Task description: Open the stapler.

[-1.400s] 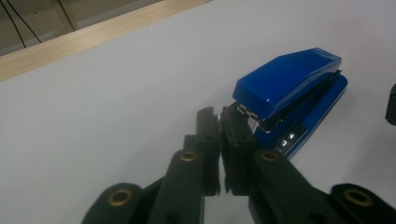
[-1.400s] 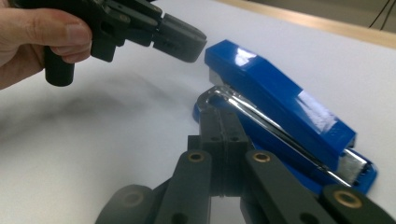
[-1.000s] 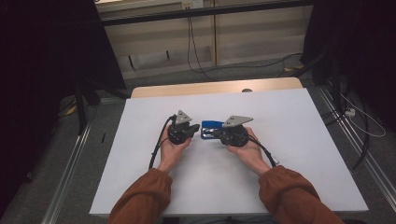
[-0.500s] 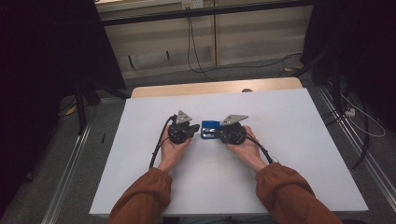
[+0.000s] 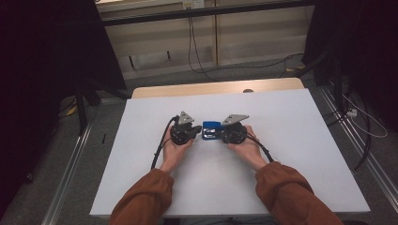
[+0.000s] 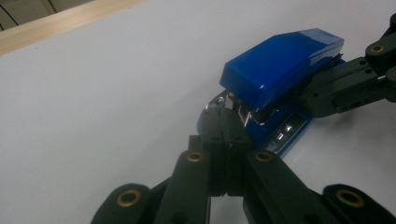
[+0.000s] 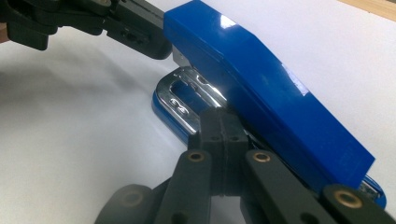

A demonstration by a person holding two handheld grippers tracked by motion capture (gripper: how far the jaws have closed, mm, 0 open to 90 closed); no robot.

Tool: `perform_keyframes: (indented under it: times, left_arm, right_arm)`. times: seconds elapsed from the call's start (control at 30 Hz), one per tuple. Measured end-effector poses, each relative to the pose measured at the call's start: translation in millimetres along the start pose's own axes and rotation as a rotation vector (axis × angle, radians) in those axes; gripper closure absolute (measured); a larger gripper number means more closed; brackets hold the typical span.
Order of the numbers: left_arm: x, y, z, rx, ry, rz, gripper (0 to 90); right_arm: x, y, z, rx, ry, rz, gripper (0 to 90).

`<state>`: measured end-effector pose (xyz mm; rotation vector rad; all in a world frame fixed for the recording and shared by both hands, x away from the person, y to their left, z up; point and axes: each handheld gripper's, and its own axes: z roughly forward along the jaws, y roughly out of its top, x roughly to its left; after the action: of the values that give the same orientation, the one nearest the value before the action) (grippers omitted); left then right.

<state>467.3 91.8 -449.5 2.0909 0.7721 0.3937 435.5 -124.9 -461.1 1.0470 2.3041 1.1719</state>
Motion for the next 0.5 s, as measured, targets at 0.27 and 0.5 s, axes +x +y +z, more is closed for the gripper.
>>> perform_keyframes:
  times: [0.27,0.5]
  left_arm:
    - [-2.6,0.2,3.4,0.001,0.011,-0.003,89.8]
    - [-5.5,3.7,0.3,-0.007,0.022,0.009,90.0]
  right_arm:
    - [0.4,-0.1,0.2,-0.001,-0.003,-0.007,90.0]
    - [0.2,0.2,0.2,0.001,-0.001,0.002,90.0]
